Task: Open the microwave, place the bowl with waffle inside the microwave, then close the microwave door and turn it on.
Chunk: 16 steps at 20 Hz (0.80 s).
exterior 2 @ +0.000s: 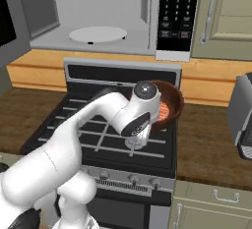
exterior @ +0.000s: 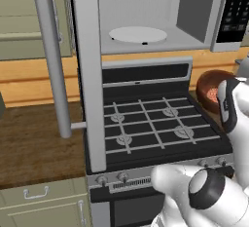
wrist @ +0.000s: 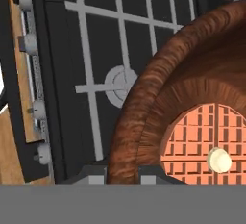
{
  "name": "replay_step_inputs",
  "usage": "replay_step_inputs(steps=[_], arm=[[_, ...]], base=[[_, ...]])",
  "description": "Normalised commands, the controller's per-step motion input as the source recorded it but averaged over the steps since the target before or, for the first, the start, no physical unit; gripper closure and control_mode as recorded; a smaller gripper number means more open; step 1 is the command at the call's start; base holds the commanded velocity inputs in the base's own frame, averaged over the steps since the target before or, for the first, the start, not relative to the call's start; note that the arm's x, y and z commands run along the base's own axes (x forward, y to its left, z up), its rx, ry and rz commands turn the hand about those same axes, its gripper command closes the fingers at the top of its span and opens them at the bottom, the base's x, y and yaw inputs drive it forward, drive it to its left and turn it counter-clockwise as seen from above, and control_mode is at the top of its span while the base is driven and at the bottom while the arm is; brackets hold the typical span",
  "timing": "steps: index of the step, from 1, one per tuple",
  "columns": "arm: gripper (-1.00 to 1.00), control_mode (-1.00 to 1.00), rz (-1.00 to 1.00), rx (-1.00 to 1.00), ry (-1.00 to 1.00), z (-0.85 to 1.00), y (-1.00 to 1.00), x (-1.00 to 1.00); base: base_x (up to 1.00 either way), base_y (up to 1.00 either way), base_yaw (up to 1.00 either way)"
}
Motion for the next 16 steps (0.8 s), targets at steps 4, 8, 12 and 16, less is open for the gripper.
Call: replay_step_inputs(steps=[4, 8, 12, 16], arm=[[1.00, -1.00, 0.43, -0.16, 0.00, 1.00, 0.97, -0.56], [1.00, -1.00, 0.39, -0.04, 0.01, 1.00, 0.79, -0.31], [1.00, -1.00, 0.34, 0.00, 0.00, 1.00, 0.63, -0.11], [1.00, -1.00, 0.22, 0.04, -0.01, 1.00, 0.39, 0.13]], base=[[0.00, 0.00, 0.00], [0.00, 0.00, 0.00], [0.00, 0.00, 0.00], [0.00, 0.00, 0.00]])
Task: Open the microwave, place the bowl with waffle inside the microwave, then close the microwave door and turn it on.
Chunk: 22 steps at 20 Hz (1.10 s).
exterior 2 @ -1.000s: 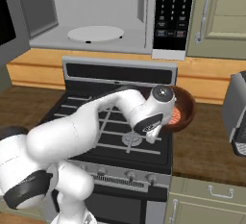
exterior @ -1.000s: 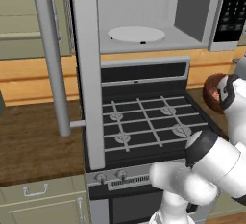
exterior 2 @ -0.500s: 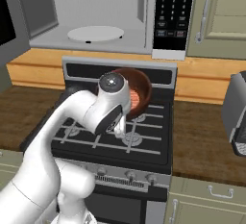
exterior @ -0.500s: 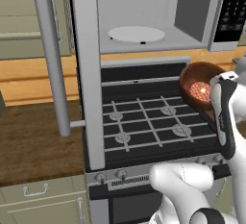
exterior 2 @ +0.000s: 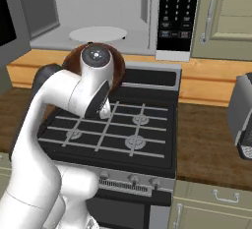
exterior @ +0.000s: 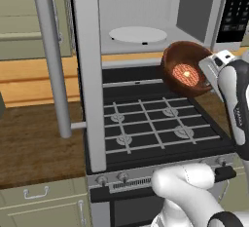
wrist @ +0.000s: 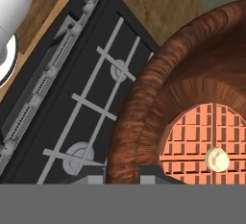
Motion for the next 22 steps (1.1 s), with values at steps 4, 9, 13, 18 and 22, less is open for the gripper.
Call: replay_step_inputs(steps=[4, 9, 13, 18, 22], arm=[[1.00, -1.00, 0.11, -0.01, -0.02, 0.93, 0.23, 0.26], [1.00, -1.00, 0.00, -0.02, -0.05, 0.37, 0.16, 0.47], [1.00, -1.00, 0.00, 0.00, 0.00, 0.10, 0.03, 0.91], [1.00, -1.00, 0.00, 0.00, 0.00, 0.35, 0.06, 0.96], [1.00, -1.00, -0.04, 0.00, -0.02, 0.30, 0.46, 0.97]], base=[[0.00, 0.00, 0.00], [0.00, 0.00, 0.00], [0.00, 0.00, 0.00], [0.00, 0.00, 0.00], [0.00, 0.00, 0.00]])
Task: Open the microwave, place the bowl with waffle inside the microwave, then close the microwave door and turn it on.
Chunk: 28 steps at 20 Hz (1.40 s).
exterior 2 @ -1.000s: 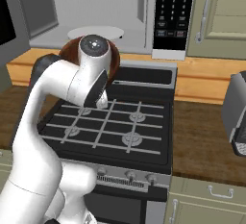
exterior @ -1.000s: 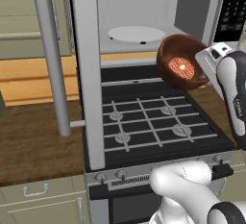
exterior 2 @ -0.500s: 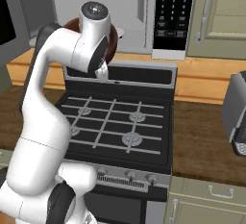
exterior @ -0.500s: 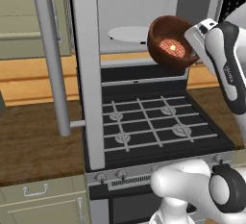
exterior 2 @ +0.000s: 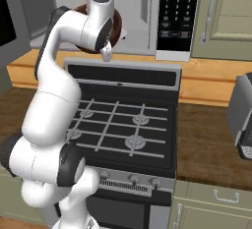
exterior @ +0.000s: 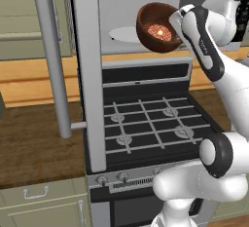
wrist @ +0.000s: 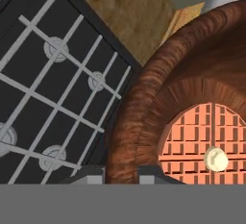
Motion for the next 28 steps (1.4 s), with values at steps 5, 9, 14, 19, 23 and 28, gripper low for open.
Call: replay_step_inputs(steps=[5, 9, 14, 19, 23, 28], arm=[[1.00, -1.00, -0.10, 0.00, 0.00, 0.11, 0.53, 1.00], [1.00, -1.00, -0.12, 0.00, 0.01, 0.05, 0.40, 1.00], [1.00, -1.00, -0.10, 0.00, 0.00, 0.00, 0.13, 0.97], [1.00, -1.00, -0.10, 0.00, 0.00, -0.19, 0.08, 0.35], [-1.00, -1.00, -0.04, 0.00, -0.06, -0.29, 0.08, -0.31], [-1.00, -1.00, 0.00, 0.00, -0.11, -0.18, 0.17, -0.41]], base=[[0.00, 0.00, 0.00], [0.00, 0.00, 0.00], [0.00, 0.00, 0.00], [0.00, 0.00, 0.00], [0.00, 0.00, 0.00], [0.00, 0.00, 0.00]])
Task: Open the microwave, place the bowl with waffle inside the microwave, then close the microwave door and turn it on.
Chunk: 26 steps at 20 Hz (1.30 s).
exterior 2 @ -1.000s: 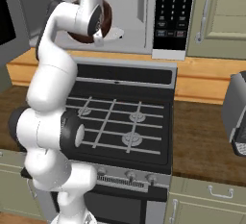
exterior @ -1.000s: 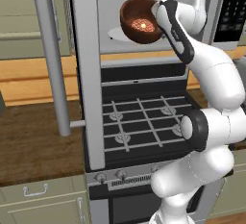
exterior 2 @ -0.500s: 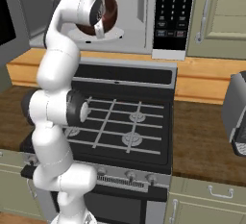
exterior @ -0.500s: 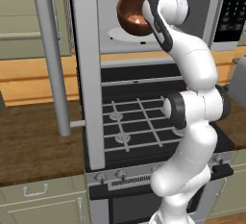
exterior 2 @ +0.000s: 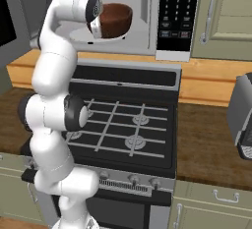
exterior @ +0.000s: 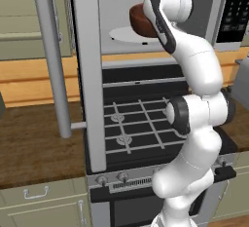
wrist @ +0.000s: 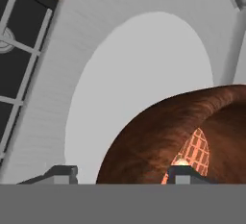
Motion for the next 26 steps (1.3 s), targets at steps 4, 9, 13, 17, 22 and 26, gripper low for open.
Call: replay_step_inputs(steps=[4, 9, 13, 17, 22, 26], arm=[[-1.00, -1.00, 0.00, 0.00, -0.16, -0.04, 0.20, -0.92], [-1.00, -1.00, 0.00, 0.00, -0.01, -0.02, 0.12, -1.00], [-1.00, -1.00, 0.00, 0.00, 0.02, -0.19, 0.00, -1.00], [1.00, -1.00, 0.00, 0.00, 0.07, -0.94, 0.20, -1.00], [1.00, -1.00, 0.01, 0.01, 0.06, -0.97, 0.32, -0.73], [1.00, -1.00, 0.00, 0.04, 0.02, -0.82, 0.01, 0.00]], base=[[0.00, 0.00, 0.00], [0.00, 0.00, 0.00], [0.00, 0.00, 0.00], [0.00, 0.00, 0.00], [0.00, 0.00, 0.00], [0.00, 0.00, 0.00]])
